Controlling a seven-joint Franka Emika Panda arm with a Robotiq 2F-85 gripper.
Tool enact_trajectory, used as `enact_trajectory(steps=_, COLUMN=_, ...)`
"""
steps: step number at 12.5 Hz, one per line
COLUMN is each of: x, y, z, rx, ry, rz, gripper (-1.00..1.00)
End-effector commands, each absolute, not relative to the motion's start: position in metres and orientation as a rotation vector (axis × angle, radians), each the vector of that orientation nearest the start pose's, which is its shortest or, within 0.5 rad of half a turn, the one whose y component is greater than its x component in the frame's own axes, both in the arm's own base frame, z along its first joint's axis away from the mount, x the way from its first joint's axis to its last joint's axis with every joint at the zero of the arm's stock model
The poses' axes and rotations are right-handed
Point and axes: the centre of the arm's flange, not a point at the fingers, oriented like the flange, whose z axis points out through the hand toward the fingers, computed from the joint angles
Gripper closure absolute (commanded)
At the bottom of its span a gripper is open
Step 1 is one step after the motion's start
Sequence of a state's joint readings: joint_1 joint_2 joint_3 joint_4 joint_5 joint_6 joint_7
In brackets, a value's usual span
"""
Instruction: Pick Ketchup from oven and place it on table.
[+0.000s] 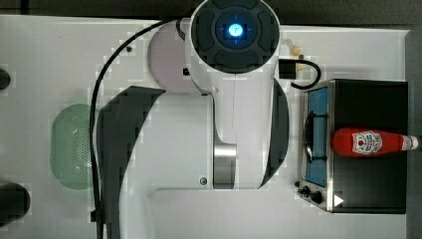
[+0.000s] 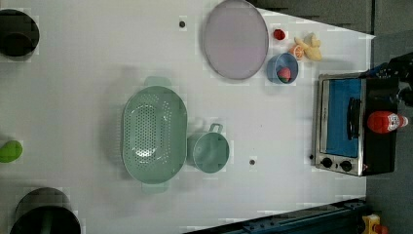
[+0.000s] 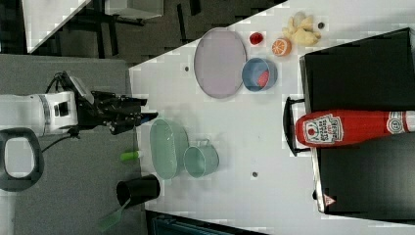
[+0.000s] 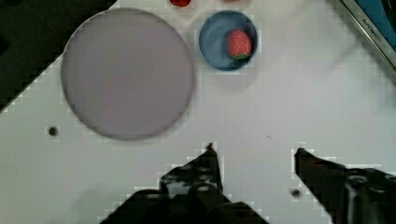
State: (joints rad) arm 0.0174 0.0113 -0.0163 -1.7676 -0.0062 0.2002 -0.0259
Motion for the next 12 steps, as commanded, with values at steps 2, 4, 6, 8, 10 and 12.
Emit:
enact_trajectory(steps=2, x=0.439, y=-0.048, z=0.616, rx=-2.814, ry=1.313, rz=-0.013, gripper=-0.81)
enact_trajectory(steps=4, x=0.442, y=-0.061, z=0.616, rx=-2.786, ry=1.344, rz=-0.044, gripper=-1.00)
enact_trajectory(steps=6, x=0.446, y=-0.091, z=0.615, rx=-2.724, ry=1.412, rz=-0.100, gripper=-1.00)
enact_trajectory(steps=8, x=0.449, y=-0.130, z=0.610, rx=-2.650, ry=1.503, rz=-0.139, gripper=-1.00)
enact_trajectory(steps=10, x=0.447, y=-0.173, z=0.597, rx=-2.579, ry=1.604, rz=-0.137, gripper=-1.00)
enact_trajectory(steps=12, x=0.444, y=-0.213, z=0.580, rx=-2.514, ry=1.704, rz=-0.114, gripper=-1.00)
